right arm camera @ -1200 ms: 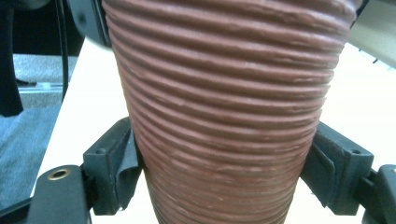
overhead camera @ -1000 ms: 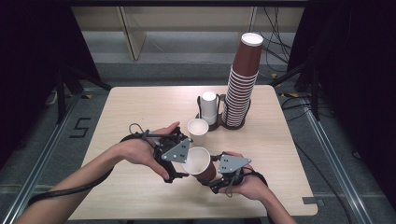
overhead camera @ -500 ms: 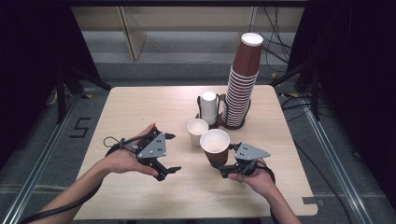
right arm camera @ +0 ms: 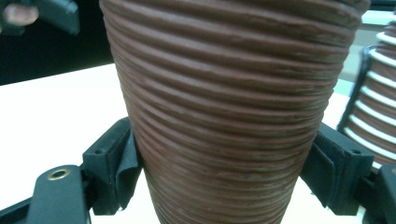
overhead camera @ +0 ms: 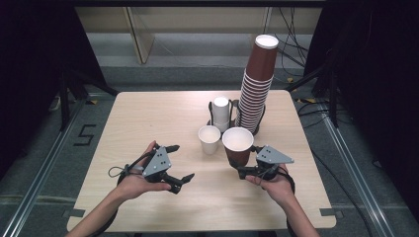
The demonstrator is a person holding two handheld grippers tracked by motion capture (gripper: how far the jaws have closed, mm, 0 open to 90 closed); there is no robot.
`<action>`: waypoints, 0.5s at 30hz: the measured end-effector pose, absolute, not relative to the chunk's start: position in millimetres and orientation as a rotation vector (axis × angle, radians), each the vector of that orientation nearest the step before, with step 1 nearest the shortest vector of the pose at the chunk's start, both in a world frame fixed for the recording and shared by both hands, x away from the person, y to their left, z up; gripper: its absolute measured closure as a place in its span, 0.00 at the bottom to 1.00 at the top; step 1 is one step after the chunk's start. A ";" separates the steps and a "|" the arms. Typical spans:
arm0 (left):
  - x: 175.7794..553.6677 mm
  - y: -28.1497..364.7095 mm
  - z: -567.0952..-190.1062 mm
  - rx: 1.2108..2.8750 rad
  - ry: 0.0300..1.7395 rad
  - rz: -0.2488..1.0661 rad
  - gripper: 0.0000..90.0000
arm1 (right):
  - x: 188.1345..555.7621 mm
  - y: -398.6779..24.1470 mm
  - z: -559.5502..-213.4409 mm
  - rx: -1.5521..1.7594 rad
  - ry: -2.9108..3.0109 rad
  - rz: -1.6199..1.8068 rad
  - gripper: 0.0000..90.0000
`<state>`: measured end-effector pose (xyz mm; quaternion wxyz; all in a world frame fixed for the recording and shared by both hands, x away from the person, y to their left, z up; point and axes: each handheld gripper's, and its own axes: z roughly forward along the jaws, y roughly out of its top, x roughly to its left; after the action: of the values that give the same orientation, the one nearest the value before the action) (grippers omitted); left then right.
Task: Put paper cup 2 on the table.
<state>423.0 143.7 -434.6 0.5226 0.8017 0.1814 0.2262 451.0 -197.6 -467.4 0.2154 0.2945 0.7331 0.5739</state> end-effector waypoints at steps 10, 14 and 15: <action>423.6 160.7 -454.7 1.803 0.629 0.588 0.01 | 466.8 -202.2 -460.2 0.887 1.941 1.564 0.23; 427.6 162.6 -459.1 1.778 0.682 0.604 0.01 | 478.6 -204.5 -456.7 0.927 1.852 1.568 0.23; 427.7 163.1 -459.9 1.771 0.693 0.604 0.01 | 478.7 -204.7 -455.9 0.950 1.847 1.560 0.23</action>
<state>427.7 163.1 -459.9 0.5422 0.7457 0.2920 0.2545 478.7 -204.7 -455.9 0.2687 0.3522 0.6850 0.5784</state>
